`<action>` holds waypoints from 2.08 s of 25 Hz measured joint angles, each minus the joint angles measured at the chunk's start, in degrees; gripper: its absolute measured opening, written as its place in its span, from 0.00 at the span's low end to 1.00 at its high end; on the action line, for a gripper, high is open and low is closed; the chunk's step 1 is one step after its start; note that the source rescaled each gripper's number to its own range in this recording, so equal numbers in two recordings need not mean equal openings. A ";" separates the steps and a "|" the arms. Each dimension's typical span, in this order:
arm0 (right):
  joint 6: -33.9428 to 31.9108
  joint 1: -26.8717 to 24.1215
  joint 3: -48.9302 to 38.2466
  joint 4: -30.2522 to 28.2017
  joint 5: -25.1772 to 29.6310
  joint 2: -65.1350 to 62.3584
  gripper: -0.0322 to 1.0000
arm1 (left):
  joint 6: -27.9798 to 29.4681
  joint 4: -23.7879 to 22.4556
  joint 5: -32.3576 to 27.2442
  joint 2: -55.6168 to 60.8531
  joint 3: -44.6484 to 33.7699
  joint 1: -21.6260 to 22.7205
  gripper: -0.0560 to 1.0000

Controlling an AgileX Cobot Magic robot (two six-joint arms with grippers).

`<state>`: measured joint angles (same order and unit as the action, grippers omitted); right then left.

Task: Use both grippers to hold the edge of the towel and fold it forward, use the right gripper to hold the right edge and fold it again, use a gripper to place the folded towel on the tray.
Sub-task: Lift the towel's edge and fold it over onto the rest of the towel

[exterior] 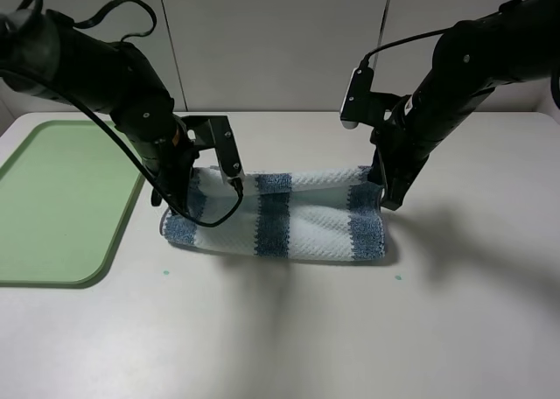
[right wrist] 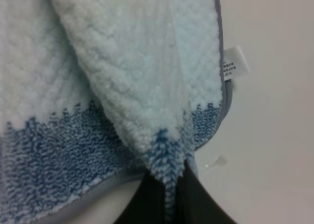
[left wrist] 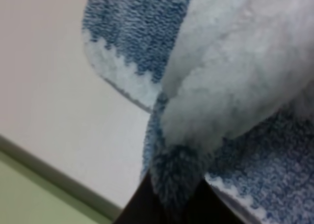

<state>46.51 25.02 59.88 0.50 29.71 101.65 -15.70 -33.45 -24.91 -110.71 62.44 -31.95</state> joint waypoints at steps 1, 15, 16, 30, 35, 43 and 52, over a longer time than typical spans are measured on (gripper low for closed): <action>0.00 0.00 0.00 -0.07 -0.01 0.00 0.03 | 0.00 -0.07 0.41 -0.06 0.00 0.00 0.05; 0.00 0.00 0.00 -0.98 -0.95 0.00 0.03 | 5.04 -7.32 3.89 -0.11 0.00 0.00 0.05; 0.00 0.00 0.00 -0.98 -0.99 0.00 0.03 | 5.03 -7.39 4.19 -0.11 0.00 0.00 0.05; -0.05 0.00 0.00 -1.09 -2.33 0.00 0.42 | 5.26 -8.25 5.43 -0.11 0.00 0.00 0.26; -2.84 0.00 0.00 -1.40 -4.88 0.00 0.83 | 5.98 -10.58 5.97 0.98 0.00 0.00 0.66; -6.23 0.00 0.00 -1.83 -7.36 0.00 0.99 | 7.40 -10.80 6.51 3.51 0.97 0.00 0.80; -6.23 0.00 0.00 -1.83 -7.19 0.00 1.00 | 9.74 -10.69 6.51 3.63 0.97 0.00 0.93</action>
<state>40.28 25.02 59.88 -1.33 22.52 101.65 -5.96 -44.14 -18.40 -107.08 63.41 -31.95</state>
